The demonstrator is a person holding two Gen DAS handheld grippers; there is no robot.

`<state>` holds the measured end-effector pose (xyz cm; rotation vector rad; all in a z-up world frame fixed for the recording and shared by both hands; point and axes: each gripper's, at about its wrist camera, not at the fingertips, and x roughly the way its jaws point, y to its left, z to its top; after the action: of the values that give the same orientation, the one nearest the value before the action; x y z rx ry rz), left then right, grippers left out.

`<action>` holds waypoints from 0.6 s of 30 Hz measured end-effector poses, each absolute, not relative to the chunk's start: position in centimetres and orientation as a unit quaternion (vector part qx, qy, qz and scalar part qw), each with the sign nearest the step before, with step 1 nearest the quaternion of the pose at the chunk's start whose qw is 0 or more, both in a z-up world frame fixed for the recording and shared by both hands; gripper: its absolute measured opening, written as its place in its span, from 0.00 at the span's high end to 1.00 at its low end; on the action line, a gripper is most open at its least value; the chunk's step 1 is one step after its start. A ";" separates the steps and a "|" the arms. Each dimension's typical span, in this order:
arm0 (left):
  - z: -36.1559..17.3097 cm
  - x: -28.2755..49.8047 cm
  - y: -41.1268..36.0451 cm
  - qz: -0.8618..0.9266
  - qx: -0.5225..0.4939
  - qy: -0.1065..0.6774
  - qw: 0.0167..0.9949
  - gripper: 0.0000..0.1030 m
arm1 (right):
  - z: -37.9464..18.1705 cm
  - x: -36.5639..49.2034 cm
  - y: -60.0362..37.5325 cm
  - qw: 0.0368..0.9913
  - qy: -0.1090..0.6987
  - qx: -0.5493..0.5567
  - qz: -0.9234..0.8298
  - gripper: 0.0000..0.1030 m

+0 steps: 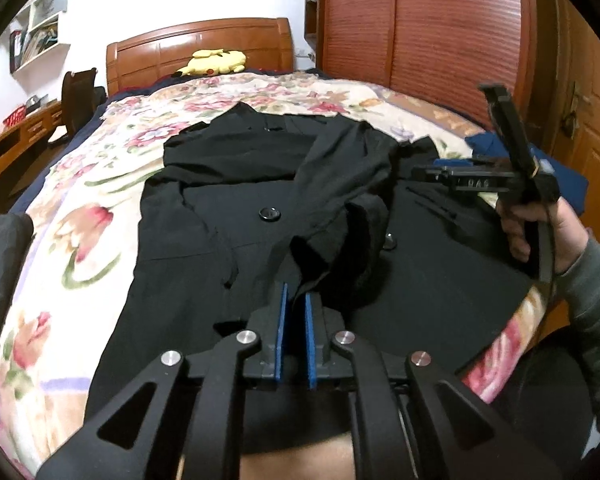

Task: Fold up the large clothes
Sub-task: 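Fold the gripped coat side inward with the left tool and open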

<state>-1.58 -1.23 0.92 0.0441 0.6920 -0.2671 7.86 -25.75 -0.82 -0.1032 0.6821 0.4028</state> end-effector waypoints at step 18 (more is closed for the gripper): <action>0.7 1.3 3.3 -0.071 -0.010 0.342 0.937 0.62 | 0.3 4.7 -20.4 0.913 0.306 -0.089 0.257 0.33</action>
<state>1.29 3.31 0.66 -0.0209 0.6985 -0.1448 4.71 -20.36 0.31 -0.1834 0.6296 0.5288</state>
